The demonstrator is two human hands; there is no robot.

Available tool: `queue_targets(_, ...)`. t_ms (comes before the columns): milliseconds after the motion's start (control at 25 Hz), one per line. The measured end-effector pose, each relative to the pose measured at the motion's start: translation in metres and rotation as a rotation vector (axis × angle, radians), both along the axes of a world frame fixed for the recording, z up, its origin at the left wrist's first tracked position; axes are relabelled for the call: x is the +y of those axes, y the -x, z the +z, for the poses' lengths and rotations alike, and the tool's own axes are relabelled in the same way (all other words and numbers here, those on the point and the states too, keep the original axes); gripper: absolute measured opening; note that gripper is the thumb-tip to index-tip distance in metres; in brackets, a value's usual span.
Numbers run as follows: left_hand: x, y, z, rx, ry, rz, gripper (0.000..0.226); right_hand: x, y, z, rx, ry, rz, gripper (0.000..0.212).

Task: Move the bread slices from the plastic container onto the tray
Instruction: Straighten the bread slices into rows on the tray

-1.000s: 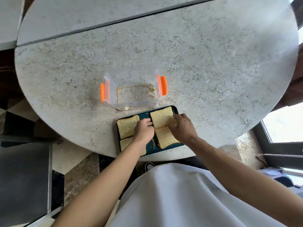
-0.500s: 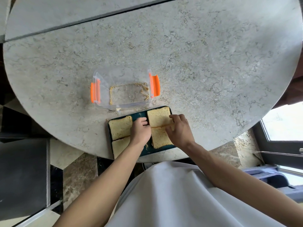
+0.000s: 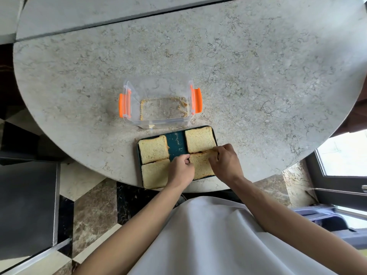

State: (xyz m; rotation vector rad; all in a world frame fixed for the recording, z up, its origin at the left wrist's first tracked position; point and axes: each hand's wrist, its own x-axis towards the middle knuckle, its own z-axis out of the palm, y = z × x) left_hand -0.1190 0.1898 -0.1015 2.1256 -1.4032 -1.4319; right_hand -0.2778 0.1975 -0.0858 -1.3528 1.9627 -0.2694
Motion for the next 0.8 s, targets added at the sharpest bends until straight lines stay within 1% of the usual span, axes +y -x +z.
queue_targets(160, -0.002, 0.001, 0.004, -0.020, -0.030, -0.057, 0.050, 0.000, -0.004, 0.001, 0.040, -0.009, 0.022, 0.040)
queue_targets(320, -0.004, -0.002, 0.002, 0.013, -0.066, 0.007, 0.047, 0.006, -0.007, 0.001, 0.075, 0.017, 0.059, 0.048)
queue_targets(480, -0.003, -0.001, 0.000, 0.062, -0.089, 0.073, 0.043, 0.013, -0.005, -0.001, 0.108, -0.012, 0.098, 0.047)
queue_targets(640, -0.005, 0.001, -0.001, 0.053, -0.071, 0.076, 0.042, 0.014, -0.004, -0.001, 0.176, -0.014, 0.168, 0.039)
queue_targets(800, -0.002, -0.002, 0.000, 0.088, -0.079, 0.067, 0.041, 0.014, -0.001, 0.000, 0.209, -0.014, 0.203, 0.046)
